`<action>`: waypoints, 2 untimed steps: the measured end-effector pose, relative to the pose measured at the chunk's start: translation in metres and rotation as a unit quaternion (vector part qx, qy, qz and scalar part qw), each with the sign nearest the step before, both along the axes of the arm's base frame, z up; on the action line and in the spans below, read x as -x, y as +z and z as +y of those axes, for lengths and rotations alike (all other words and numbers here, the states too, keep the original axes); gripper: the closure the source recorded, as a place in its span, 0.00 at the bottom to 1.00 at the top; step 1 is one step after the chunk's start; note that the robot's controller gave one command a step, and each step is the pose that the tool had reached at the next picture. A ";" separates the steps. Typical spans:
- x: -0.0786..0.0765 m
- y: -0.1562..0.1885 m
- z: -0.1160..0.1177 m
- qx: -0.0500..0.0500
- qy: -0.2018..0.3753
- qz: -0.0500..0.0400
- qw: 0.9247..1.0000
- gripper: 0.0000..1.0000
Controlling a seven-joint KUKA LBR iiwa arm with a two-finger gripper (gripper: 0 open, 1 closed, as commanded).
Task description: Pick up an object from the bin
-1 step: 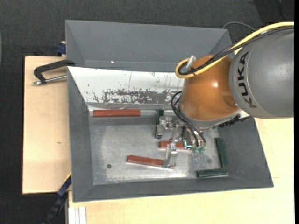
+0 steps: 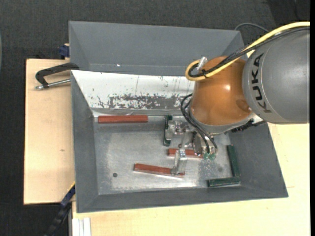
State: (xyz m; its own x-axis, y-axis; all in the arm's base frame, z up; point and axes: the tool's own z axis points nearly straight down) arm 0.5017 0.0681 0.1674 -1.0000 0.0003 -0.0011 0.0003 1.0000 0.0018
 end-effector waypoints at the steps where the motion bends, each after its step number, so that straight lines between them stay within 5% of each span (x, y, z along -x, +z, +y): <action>1: 0.011 -0.064 0.017 0.000 -0.001 0.004 1.000 0.00; 2: 0.007 -0.032 0.008 0.000 -0.054 -0.003 0.999 0.00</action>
Offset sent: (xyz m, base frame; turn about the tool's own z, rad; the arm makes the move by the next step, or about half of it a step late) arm -0.0082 0.0076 -0.0343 0.1070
